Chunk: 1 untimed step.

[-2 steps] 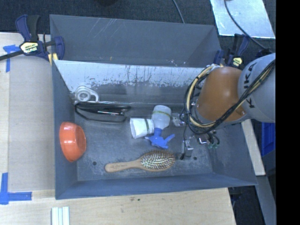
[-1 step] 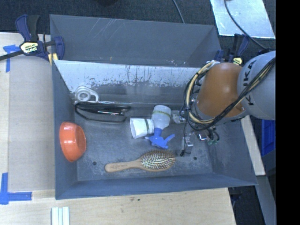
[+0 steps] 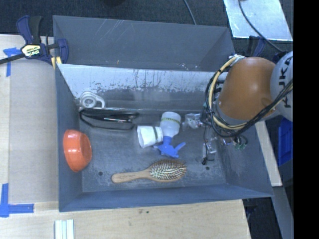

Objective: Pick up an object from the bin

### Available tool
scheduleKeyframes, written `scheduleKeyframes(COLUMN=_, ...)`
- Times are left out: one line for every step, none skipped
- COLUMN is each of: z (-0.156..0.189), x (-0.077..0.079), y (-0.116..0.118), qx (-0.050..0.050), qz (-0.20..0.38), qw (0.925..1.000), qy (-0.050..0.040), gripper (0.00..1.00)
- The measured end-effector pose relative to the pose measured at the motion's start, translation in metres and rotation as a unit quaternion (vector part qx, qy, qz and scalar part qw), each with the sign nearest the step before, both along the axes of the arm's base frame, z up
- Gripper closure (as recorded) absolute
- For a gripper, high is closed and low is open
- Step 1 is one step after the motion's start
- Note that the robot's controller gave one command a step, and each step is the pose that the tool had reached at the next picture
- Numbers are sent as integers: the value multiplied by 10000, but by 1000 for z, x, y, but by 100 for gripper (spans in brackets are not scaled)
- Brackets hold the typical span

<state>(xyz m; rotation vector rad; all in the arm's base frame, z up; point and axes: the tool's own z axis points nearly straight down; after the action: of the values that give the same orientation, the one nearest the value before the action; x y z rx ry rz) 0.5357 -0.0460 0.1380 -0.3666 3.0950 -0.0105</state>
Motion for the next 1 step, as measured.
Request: scheduleKeyframes(z=-69, x=13, y=32, qx=14, qz=-530, qw=9986, qy=28, gripper=0)
